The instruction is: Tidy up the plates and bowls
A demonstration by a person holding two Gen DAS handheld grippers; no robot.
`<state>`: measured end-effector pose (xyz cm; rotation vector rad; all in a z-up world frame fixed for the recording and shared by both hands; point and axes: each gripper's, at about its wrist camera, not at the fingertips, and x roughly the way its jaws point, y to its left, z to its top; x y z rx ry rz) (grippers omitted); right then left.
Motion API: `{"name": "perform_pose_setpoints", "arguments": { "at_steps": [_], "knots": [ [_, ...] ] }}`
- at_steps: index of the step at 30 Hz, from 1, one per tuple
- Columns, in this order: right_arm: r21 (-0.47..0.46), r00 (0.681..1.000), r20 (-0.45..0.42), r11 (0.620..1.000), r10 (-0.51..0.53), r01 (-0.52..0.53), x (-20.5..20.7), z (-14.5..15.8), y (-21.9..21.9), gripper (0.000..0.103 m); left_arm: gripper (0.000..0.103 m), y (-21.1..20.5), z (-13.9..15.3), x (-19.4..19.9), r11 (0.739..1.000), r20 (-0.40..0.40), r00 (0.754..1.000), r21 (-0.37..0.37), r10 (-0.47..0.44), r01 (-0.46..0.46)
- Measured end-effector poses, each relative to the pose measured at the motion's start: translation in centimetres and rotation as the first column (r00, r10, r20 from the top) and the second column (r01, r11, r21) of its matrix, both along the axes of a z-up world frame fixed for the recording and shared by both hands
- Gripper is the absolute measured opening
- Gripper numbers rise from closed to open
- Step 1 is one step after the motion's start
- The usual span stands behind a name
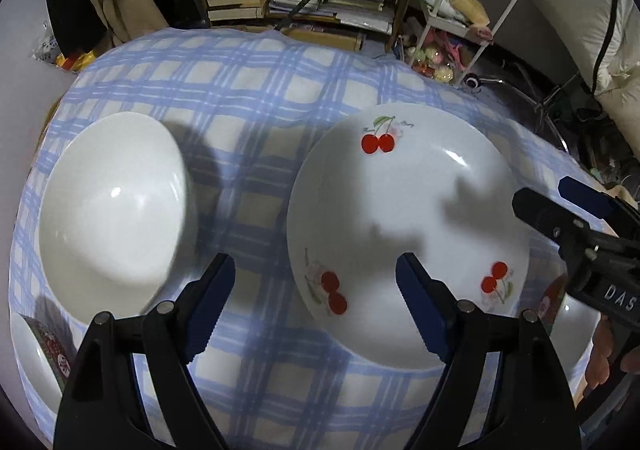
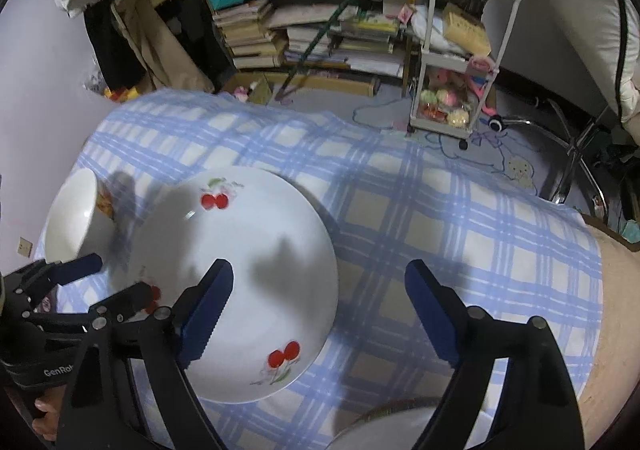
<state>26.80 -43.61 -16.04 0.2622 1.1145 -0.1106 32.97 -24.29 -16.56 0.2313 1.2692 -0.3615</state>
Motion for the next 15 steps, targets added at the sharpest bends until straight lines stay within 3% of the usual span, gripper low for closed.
{"name": "perform_pose_setpoints", "arguments": {
  "at_steps": [3, 8, 11, 13, 15],
  "knots": [
    [-0.005, 0.999, -0.032, 1.0, 0.006, -0.006, 0.3, -0.9, -0.1, 0.092, 0.08, -0.4, -0.6, 0.3, 1.0, -0.004, 1.0, 0.017, -0.001, 0.001],
    [0.061, 0.997, -0.075, 0.998, 0.012, -0.007, 0.1, -2.7, -0.8, 0.057, 0.044, -0.3, -2.6, 0.6, 0.999, -0.039, 0.999, 0.043, -0.011, 0.013],
    [0.052, 0.996, -0.085, 0.999, 0.005, -0.001, 0.0, -3.3, -0.9, 0.043, 0.041, -0.1, -2.5, 0.7, 0.999, -0.01, 1.0, 0.042, -0.009, 0.009],
    [0.046, 0.996, -0.088, 0.999, -0.006, 0.01, 0.1, -3.6, -1.0, 0.043, 0.034, -0.2, -2.5, 0.9, 0.999, -0.004, 1.0, 0.034, -0.008, 0.008],
    [0.085, 0.996, -0.085, 0.996, -0.02, 0.027, 0.1, -3.9, -1.4, 0.034, 0.024, -0.5, -2.7, 1.2, 0.998, -0.01, 0.999, 0.043, -0.036, 0.036]
  ]
}}
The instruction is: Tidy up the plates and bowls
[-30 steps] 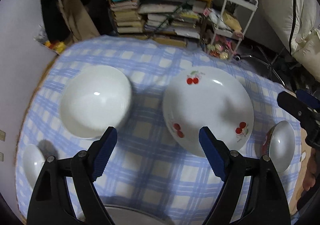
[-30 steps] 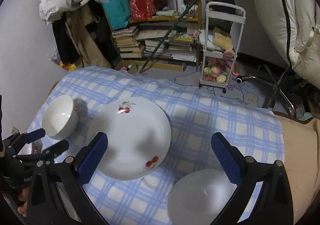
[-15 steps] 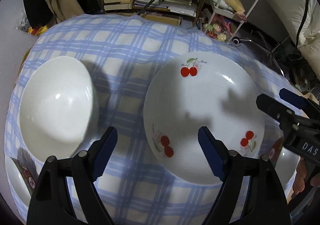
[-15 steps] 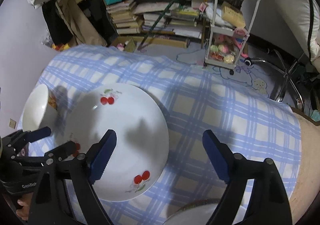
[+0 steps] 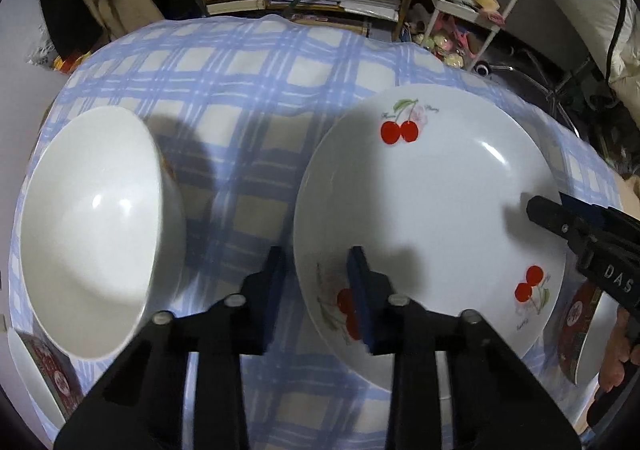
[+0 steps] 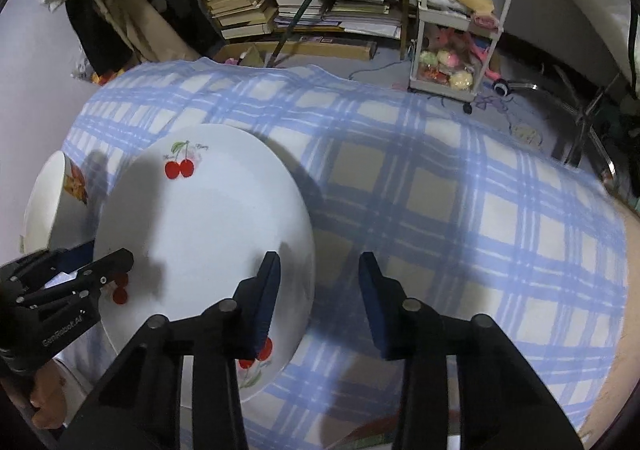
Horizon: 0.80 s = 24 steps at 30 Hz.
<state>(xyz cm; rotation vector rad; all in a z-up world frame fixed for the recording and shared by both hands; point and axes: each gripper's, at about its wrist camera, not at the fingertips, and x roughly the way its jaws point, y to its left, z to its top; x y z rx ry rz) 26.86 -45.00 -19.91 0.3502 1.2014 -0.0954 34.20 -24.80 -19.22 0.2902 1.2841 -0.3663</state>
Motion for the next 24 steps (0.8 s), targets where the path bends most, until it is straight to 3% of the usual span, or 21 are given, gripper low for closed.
{"name": "perform_pose_setpoints", "arguments": {
  "at_steps": [2, 5, 8, 12, 17, 24],
  "knots": [
    [0.052, 1.0, 0.004, 0.999, -0.006, 0.005, 0.0, -0.2, -0.3, 0.02, 0.024, -0.4, 0.0, 0.2, 0.999, 0.001, 0.999, 0.013, -0.036, 0.036],
    [0.11, 1.0, 0.006, 0.994, 0.004, -0.004, 0.3, -0.6, -0.5, 0.015, 0.024, -0.7, 0.1, 0.2, 0.998, -0.004, 0.998, 0.023, -0.059, 0.059],
    [0.131, 1.0, 0.004, 0.991, 0.001, -0.001, 0.4, -0.9, -0.5, 0.015, 0.024, -0.4, 0.3, 0.0, 0.998, -0.005, 0.998, -0.005, -0.063, 0.063],
    [0.102, 1.0, 0.014, 0.995, 0.005, -0.007, -0.1, -0.4, 0.0, 0.015, 0.023, 1.3, 0.8, -0.3, 0.994, -0.044, 0.998, -0.109, -0.036, 0.031],
    [0.09, 1.0, 0.014, 0.996, 0.017, -0.018, -1.0, 0.8, 0.8, 0.015, 0.023, 2.4, 2.1, -1.8, 0.994, -0.024, 0.999, -0.104, -0.025, 0.022],
    [0.092, 0.998, 0.05, 0.995, 0.034, -0.038, -3.1, 3.5, 2.4, 0.015, 0.023, 5.2, 5.3, -3.3, 0.987, -0.023, 1.0, -0.161, -0.014, 0.01]
  ]
}}
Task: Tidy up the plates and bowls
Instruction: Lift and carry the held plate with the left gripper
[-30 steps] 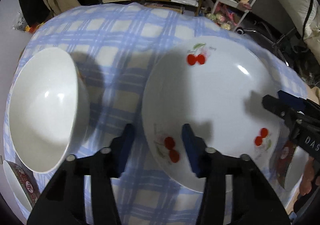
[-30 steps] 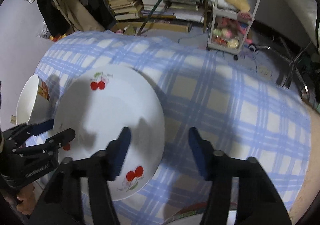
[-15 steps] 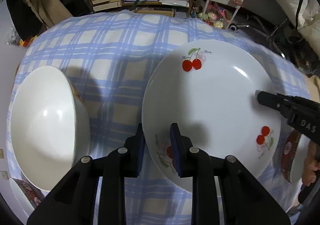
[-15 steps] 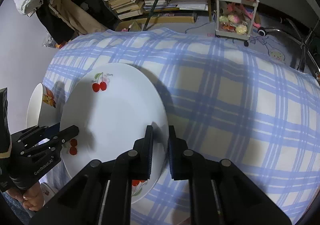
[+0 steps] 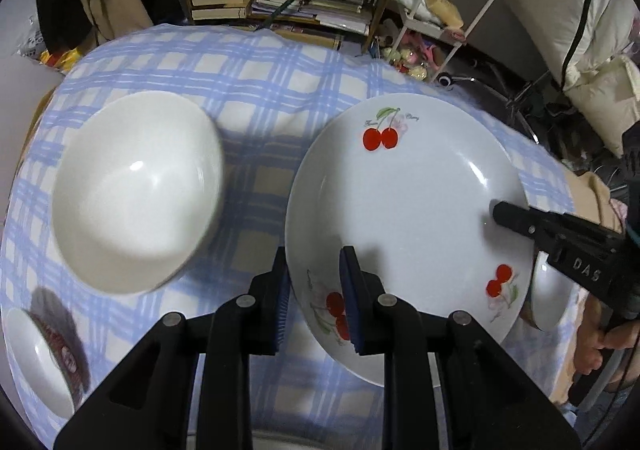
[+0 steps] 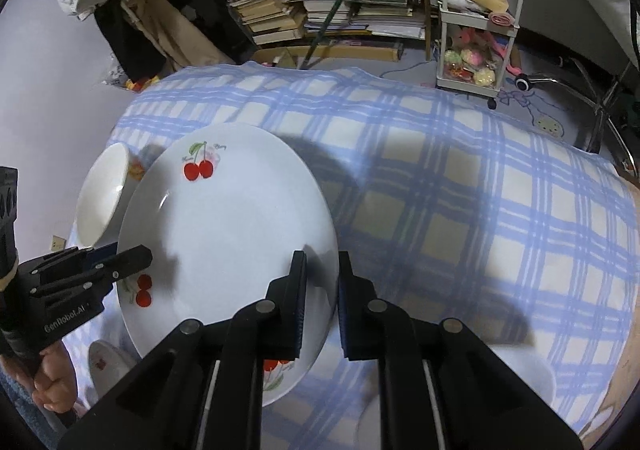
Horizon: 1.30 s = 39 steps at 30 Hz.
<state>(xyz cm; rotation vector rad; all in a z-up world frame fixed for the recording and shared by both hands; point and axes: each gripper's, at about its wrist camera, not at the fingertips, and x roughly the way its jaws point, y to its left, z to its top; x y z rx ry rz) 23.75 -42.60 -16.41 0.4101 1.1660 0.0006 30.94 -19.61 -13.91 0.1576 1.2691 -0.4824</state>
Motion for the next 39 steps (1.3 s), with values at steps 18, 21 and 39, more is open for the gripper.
{"name": "perform_pose_setpoints", "arguments": {
  "at_steps": [18, 21, 39],
  "knots": [
    [-0.005, 0.995, 0.09, 0.999, 0.043, -0.043, -6.2, 6.8, 9.4, 0.015, 0.023, 10.1, 7.0, -7.6, 0.998, 0.078, 0.995, 0.008, 0.059, -0.06],
    [-0.007, 0.994, 0.1, 0.999, 0.052, -0.051, -7.1, 7.3, 10.9, 0.015, 0.023, 11.5, 7.2, -9.0, 0.998, 0.085, 0.995, 0.036, 0.056, -0.059],
    [0.001, 0.99, 0.108, 0.996, 0.087, -0.088, -11.5, 6.6, 17.8, 0.016, 0.023, 18.2, 7.3, -15.1, 0.993, 0.098, 0.991, 0.061, 0.095, -0.101]
  ]
}}
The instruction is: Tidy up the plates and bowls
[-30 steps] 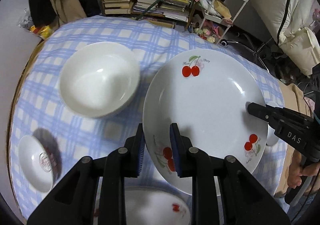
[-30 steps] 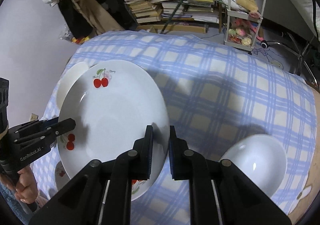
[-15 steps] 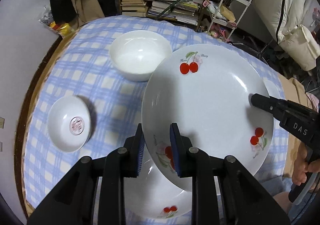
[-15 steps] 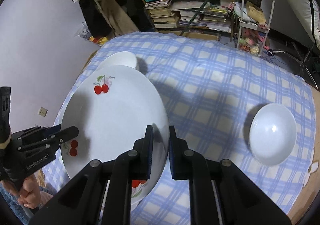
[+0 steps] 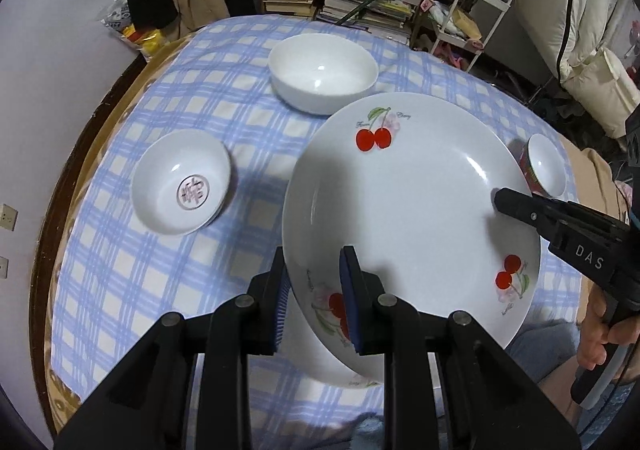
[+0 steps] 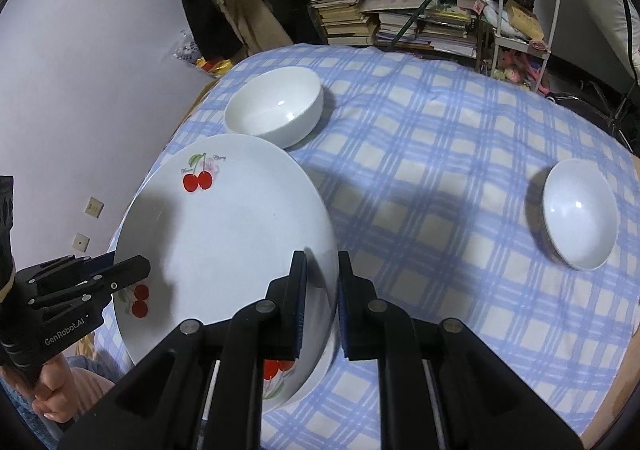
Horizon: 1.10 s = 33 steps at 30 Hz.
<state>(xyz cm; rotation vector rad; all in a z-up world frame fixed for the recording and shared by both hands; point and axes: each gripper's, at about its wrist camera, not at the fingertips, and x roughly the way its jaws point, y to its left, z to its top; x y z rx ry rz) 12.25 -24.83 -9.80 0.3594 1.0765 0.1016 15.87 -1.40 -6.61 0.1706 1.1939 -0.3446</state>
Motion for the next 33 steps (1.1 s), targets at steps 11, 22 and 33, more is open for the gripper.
{"name": "perform_pose_setpoints", "arguments": {
  "at_steps": [11, 22, 33],
  "knots": [
    [0.004, 1.0, -0.003, 1.0, 0.001, -0.001, -1.1, -1.6, 2.0, 0.016, 0.023, 1.6, -1.8, -1.6, 1.0, -0.012, 1.0, -0.012, 0.003, -0.004],
    [-0.006, 1.0, -0.024, 1.0, -0.003, 0.002, -1.7, -4.4, 2.8, 0.016, 0.023, 1.9, -4.4, -2.3, 0.999, -0.024, 0.999, 0.013, 0.036, -0.036],
    [-0.029, 0.999, -0.052, 1.0, 0.008, -0.01, -2.1, -6.2, 3.2, 0.016, 0.022, 1.3, -6.5, -2.6, 0.997, -0.043, 0.999, 0.077, 0.006, -0.003]
  ]
}}
